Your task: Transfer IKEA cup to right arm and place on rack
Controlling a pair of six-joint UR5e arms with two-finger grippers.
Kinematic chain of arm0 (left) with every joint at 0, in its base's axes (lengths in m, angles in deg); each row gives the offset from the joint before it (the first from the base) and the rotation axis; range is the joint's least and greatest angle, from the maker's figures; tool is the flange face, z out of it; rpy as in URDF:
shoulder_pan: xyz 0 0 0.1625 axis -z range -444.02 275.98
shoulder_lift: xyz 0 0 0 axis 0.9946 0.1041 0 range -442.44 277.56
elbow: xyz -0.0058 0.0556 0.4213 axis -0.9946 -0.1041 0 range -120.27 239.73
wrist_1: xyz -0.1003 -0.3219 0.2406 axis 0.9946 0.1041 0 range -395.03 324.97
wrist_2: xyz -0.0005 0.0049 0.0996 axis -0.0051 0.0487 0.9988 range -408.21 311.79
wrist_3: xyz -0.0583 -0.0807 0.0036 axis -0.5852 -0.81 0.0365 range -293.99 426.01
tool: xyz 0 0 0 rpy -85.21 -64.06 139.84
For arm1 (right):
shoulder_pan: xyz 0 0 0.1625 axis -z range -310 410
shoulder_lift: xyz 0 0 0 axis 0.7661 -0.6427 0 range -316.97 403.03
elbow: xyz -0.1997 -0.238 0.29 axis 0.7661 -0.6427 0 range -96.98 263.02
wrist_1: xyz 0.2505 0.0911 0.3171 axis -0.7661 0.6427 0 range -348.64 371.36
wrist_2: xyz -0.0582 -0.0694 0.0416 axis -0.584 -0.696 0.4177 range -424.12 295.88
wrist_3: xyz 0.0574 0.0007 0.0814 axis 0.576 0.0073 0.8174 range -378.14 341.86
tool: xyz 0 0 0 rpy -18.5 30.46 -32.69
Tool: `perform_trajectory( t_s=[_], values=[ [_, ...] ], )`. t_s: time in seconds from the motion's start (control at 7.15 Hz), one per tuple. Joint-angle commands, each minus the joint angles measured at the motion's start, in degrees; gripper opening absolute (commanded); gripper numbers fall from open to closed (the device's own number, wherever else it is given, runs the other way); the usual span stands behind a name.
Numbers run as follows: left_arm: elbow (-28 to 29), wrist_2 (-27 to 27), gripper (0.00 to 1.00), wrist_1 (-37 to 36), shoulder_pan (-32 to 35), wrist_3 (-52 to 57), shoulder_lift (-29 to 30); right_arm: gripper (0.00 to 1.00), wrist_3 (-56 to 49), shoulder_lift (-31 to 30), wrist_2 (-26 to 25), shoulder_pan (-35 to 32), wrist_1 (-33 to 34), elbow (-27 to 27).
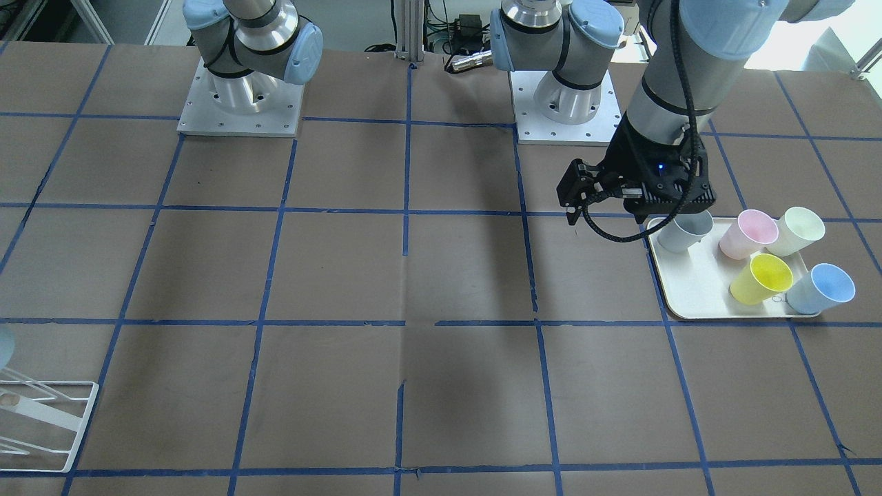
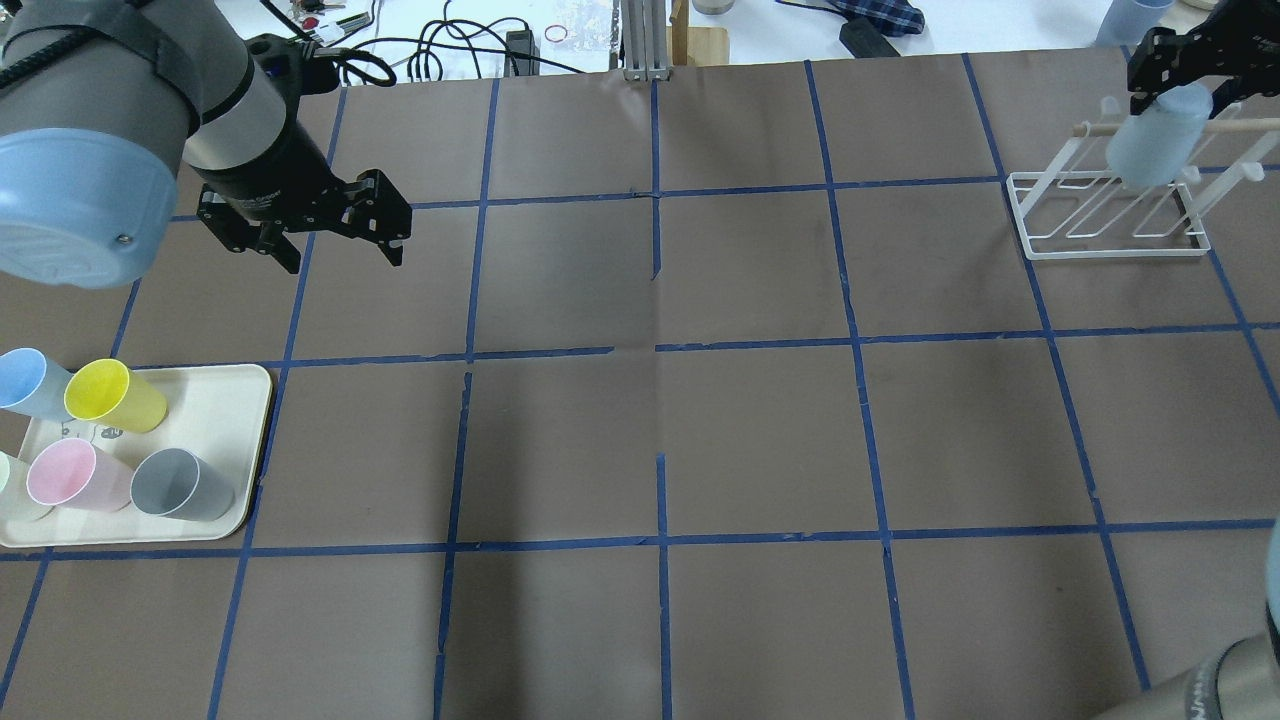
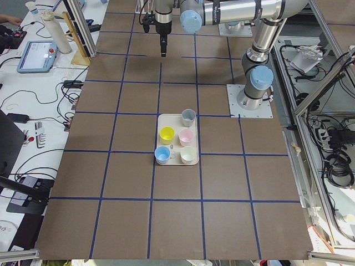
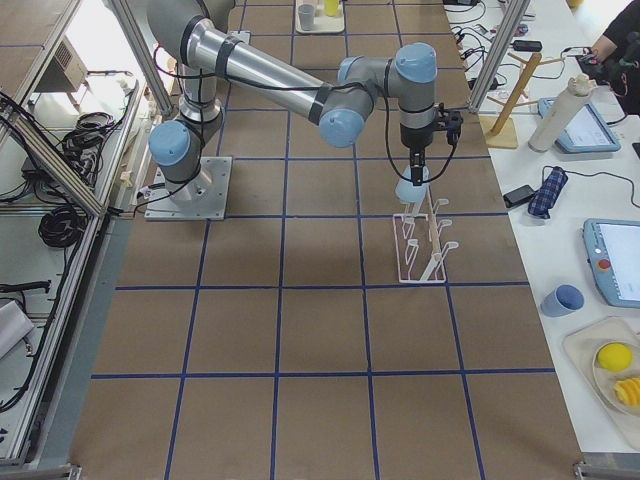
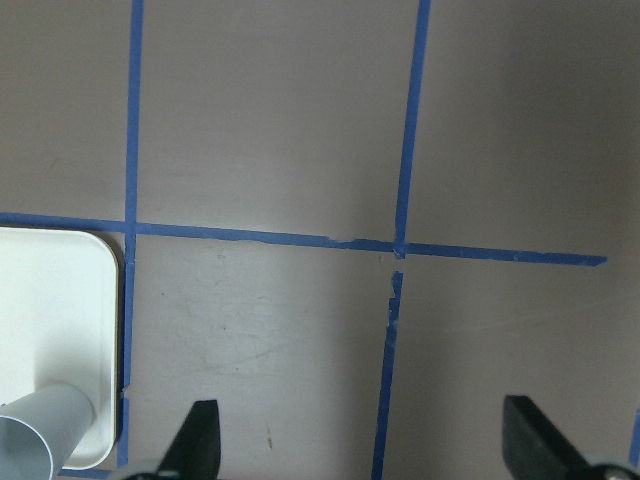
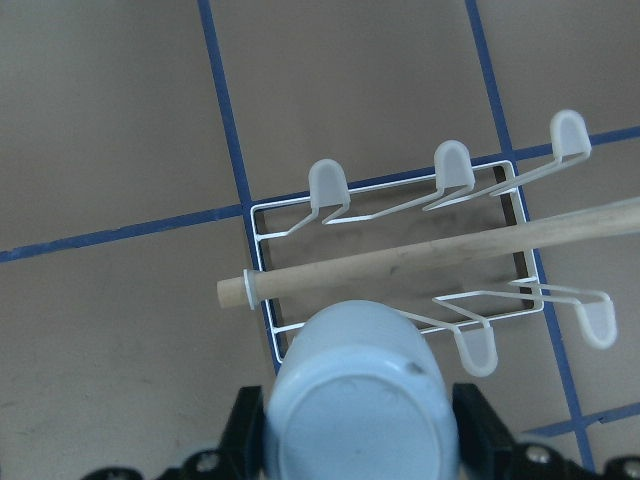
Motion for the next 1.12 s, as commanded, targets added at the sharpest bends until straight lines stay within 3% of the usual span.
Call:
perform_trajectory(
  t_s=[0.0,0.42,0.7,0.84,0.98],
  values=[
    [-2.39,-0.37,1.0,0.07,0.87,1.37,-1.62,0.05,-0.02,0.12,0.2,0.32,0.0,1.04],
    [-4.43,-0.01,1.0,-0.02,0.26,2.61,-3.82,0.06,-0.02,1.52,1.33,0.32,0.7,2.36],
    [-4.43,0.25,1.0,-0.02,0.26,2.79,-4.0,0.11,-0.55,2.58,1.34,0.23,2.27,2.28],
    [-4.43,0.25,1.0,-0.02,0.17,2.88,-4.08,0.31,-1.68,3.72,1.34,0.23,6.02,2.28],
    [-4.43,0.07,1.0,-0.02,-0.01,2.88,-4.08,0.75,-2.13,4.86,1.34,0.23,7.8,2.19]
  ],
)
